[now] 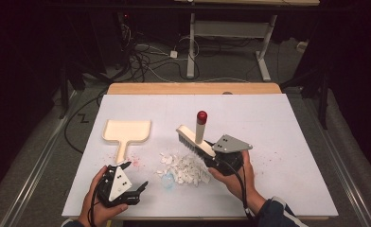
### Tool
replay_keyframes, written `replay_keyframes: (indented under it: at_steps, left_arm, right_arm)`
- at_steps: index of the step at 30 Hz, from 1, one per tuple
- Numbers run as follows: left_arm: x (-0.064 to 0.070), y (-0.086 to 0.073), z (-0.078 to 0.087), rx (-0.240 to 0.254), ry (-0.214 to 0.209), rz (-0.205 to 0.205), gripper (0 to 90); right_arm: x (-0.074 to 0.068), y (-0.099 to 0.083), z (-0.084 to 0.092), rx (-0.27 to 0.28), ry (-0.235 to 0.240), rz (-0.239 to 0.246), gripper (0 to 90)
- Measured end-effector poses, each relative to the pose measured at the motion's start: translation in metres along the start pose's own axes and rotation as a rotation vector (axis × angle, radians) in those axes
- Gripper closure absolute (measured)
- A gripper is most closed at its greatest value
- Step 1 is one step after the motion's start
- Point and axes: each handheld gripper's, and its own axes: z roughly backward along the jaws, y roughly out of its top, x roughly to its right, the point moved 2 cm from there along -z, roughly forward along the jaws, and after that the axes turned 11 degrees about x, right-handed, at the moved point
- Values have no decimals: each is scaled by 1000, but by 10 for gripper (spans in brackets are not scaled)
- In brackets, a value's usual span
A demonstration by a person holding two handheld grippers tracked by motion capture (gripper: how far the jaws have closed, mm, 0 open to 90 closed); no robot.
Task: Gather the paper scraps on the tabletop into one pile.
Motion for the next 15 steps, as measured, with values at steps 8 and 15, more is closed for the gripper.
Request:
replay_keyframes:
  at_steps: [8, 15]
  left_arm:
    - [-15, 3, 19, 94, 131, 57, 166]
    - [-23, 0, 30, 147, 188, 123, 166]
  right_arm:
    - [-52, 9, -9, 17, 161, -39, 683]
    - [-84, -4, -30, -40, 270, -78, 683]
